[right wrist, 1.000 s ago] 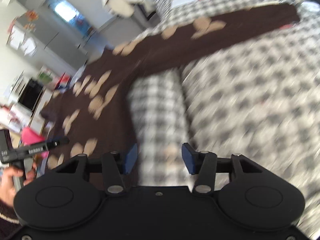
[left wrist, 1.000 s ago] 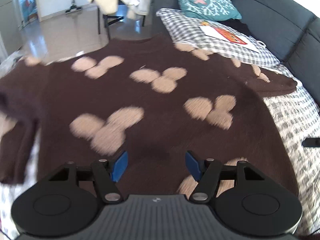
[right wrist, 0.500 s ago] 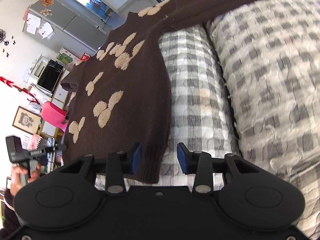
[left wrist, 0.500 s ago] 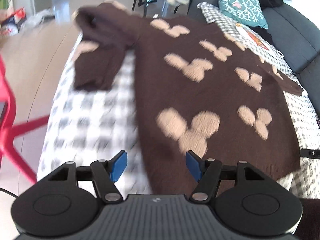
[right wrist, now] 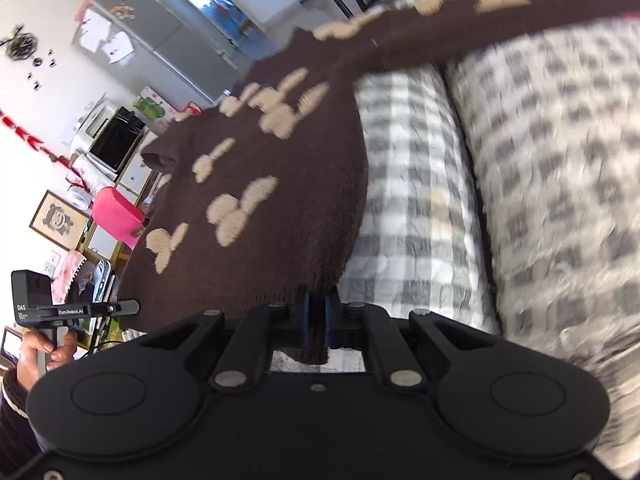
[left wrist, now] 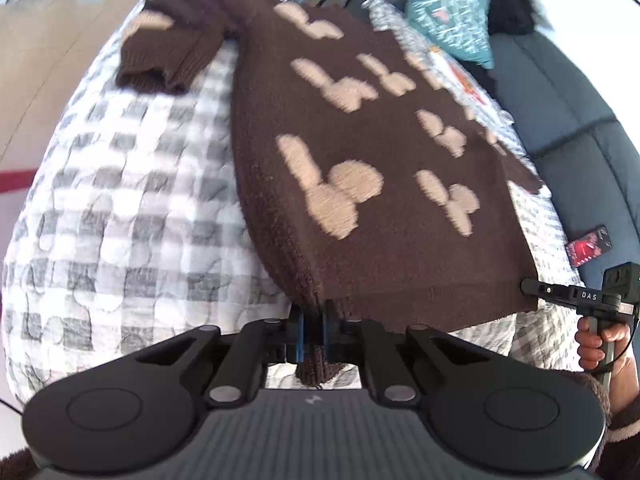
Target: Fold clothes
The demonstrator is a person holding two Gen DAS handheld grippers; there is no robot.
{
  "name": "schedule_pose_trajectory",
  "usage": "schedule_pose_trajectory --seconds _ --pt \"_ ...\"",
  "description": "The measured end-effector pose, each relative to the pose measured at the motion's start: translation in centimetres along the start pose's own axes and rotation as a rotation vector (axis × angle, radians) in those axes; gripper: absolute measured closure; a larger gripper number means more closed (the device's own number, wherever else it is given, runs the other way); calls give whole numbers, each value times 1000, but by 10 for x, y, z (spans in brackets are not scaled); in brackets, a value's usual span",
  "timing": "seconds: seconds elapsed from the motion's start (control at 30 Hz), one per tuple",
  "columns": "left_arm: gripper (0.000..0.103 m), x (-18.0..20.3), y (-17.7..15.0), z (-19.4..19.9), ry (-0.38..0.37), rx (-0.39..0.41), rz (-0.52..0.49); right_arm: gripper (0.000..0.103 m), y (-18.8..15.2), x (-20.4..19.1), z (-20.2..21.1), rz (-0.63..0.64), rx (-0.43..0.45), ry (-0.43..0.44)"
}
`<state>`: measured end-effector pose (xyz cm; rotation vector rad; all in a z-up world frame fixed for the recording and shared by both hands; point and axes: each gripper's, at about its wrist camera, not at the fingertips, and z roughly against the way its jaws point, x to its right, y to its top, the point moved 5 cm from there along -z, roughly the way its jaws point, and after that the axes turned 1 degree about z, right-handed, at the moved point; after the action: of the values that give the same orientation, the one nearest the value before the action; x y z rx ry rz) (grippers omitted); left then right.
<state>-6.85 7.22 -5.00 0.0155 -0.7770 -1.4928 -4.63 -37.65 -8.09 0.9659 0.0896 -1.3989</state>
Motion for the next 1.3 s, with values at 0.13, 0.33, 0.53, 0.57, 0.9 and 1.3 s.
schedule_pose_trajectory --seconds 0.13,0.33,0.53,0.57,0.9,1.3 --pt "97 18 -2 16 -28 17 -48 96 3 -7 16 55 -13 -39" --pt "98 25 -19 7 -30 -46 -82 96 -5 7 -1 63 -115 -132" --pt "95 11 -33 -28 46 -112 -115 77 -8 5 -33 107 -196 -262" --pt "92 10 -29 -28 35 -117 -113 66 -5 1 -32 125 -185 -292" --pt "40 -28 53 11 147 83 -3 41 62 -48 -36 125 57 -394" --pt "51 -141 110 -5 -27 289 786 41 83 -93 -129 75 88 -224"
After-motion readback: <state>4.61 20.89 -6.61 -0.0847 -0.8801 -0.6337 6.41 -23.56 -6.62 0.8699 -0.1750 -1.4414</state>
